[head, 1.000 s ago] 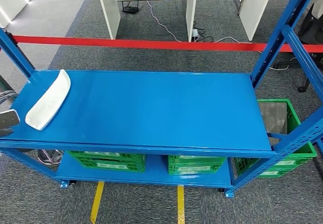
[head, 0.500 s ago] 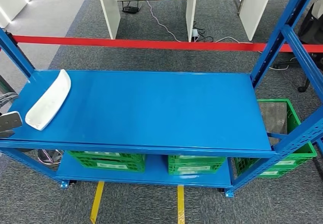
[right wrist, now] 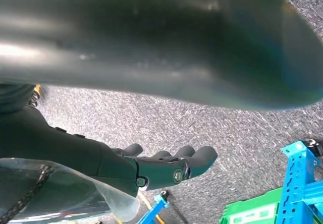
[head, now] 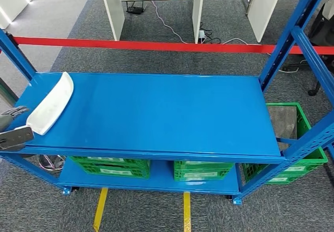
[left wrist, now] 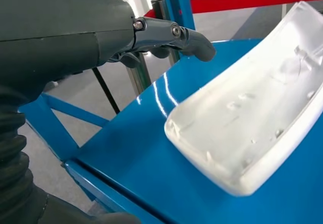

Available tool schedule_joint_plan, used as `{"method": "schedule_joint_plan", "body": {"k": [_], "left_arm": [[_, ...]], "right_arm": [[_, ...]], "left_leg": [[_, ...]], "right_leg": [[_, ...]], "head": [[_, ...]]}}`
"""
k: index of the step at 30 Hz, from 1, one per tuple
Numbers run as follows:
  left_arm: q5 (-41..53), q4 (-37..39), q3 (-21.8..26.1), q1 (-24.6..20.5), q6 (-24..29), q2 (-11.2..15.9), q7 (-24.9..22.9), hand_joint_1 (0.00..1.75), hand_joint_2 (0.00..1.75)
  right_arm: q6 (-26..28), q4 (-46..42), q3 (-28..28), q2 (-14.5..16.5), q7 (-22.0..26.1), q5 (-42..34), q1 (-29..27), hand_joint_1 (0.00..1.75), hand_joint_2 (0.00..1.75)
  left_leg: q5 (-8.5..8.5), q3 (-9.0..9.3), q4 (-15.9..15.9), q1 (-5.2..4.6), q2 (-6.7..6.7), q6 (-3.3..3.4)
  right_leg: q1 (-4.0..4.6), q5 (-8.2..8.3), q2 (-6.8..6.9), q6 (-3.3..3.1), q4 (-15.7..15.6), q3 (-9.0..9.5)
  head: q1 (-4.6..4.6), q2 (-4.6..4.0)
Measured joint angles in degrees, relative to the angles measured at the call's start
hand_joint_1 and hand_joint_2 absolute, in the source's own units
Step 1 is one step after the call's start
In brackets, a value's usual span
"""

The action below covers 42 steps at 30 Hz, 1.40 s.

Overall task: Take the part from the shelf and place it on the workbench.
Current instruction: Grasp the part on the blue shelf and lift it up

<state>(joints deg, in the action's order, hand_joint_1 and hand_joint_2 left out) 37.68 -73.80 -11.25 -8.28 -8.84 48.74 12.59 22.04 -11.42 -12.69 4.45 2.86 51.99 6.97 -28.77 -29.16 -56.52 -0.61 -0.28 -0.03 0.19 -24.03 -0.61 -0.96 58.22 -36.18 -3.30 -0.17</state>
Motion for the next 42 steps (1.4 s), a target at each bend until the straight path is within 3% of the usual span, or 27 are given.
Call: {"method": "schedule_joint_plan", "body": {"k": [30,42], "left_arm": [[15.10,6.43,-0.90,-3.81,13.60,-6.61,-2.54,0.00,1.75],[17.23,8.16,-0.94,-4.46,15.11,-8.97,-2.14,0.00,1.75]], "right_arm": [[0.06,-0.32,1.73,0.23,0.42,1.32,0.00,0.00,0.00],[0.13,-0.32,2.10,0.32,0.95,1.65,-0.01,0.00,0.00]], "left_leg": [[0.00,0.01,-0.01,-0.01,0.00,0.00],[0.00,0.01,-0.01,-0.01,0.00,0.00]], "right_leg": [[0.00,0.00,-0.01,0.00,0.00,0.00],[0.00,0.00,-0.01,0.00,0.00,-0.01]], "head": [[-0.01,0.00],[0.00,0.00]]}}
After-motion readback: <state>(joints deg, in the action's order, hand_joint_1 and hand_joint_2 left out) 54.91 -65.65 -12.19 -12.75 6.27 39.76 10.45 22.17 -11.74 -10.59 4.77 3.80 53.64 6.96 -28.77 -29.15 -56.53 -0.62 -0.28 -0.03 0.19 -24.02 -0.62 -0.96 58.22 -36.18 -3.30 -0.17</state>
